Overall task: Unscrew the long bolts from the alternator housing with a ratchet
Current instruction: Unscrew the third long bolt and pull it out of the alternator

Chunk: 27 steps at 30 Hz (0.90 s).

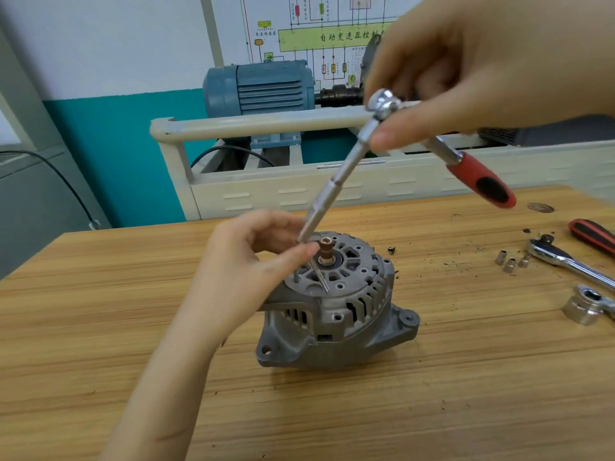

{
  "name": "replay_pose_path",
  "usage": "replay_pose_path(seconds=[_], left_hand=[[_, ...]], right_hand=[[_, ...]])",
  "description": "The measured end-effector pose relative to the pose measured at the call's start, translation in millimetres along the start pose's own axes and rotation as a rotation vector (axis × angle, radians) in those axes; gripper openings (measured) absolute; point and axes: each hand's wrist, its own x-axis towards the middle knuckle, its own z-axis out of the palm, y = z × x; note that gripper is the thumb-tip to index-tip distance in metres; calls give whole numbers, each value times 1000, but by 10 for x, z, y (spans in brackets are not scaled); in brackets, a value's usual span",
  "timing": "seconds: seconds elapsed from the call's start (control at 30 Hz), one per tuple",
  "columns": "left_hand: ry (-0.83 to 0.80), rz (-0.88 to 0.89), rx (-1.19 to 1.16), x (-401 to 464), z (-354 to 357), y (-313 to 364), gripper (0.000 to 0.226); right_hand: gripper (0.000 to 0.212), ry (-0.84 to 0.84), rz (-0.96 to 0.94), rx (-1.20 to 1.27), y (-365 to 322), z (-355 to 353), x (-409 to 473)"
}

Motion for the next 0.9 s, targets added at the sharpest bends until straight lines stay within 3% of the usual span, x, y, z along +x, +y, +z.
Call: replay_pose_path(seconds=[0.13,0.27,0.4,0.53,0.67,0.77,0.9], left_hand=[[96,-38,-173,14,-42,-16,20],[197,-71,-305,47,-91,-17,23],[354,-97,-332,39,-380,-106,18],[387,-205,10,-57,-697,-470,6],[153,-455,423,-209,-633,-1074,9],[53,-483,557,-284,-515,-1383,11],[43,-453,611,-290,-454,-1564,15]], right_hand=[[36,163,-52,71,1,-85,-264],[31,301,59,364,365,-7,-528],[39,332,258,898,797,294,-923],[45,295,400,1153,1003,757,-1209],[44,323,522,1238,981,1047,-1281],[40,342,539,1283,993,1177,-1311],[37,323,557,1303,1021,1241,-1369]])
